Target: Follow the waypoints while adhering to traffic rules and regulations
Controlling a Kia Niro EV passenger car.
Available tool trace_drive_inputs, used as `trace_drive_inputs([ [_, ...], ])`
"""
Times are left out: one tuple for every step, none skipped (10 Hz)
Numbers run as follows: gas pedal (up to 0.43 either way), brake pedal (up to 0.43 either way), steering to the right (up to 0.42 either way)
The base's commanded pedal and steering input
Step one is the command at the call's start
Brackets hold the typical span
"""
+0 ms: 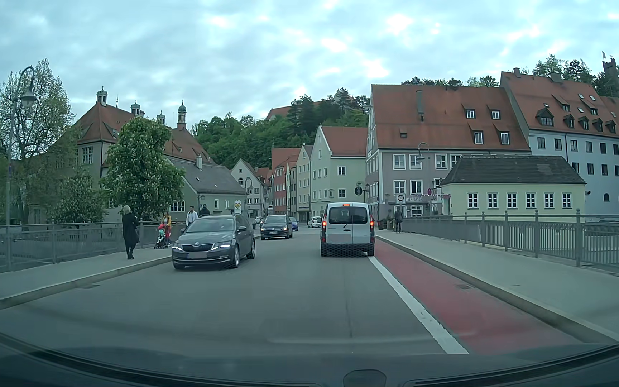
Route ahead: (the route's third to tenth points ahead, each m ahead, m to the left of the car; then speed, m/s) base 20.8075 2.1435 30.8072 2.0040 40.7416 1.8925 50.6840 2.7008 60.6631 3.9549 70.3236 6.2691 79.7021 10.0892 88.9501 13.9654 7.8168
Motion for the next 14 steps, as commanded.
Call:
trace_drive_inputs([
  [0.0, 0.024, -0.002],
  [0.0, 0.03, -0.002],
  [0.0, 0.03, -0.002],
  [0.0, 0.03, -0.001],
  [0.0, 0.037, -0.001],
  [0.0, 0.043, -0.001],
  [0.0, 0.043, -0.001],
  [0.0, 0.043, -0.001],
  [0.0, 0.049, -0.001],
  [0.0, 0.055, -0.001],
  [0.0, 0.055, -0.001],
  [0.0, 0.061, -0.001],
  [0.0, 0.061, -0.001],
  [0.0, 0.061, 0.0],
])
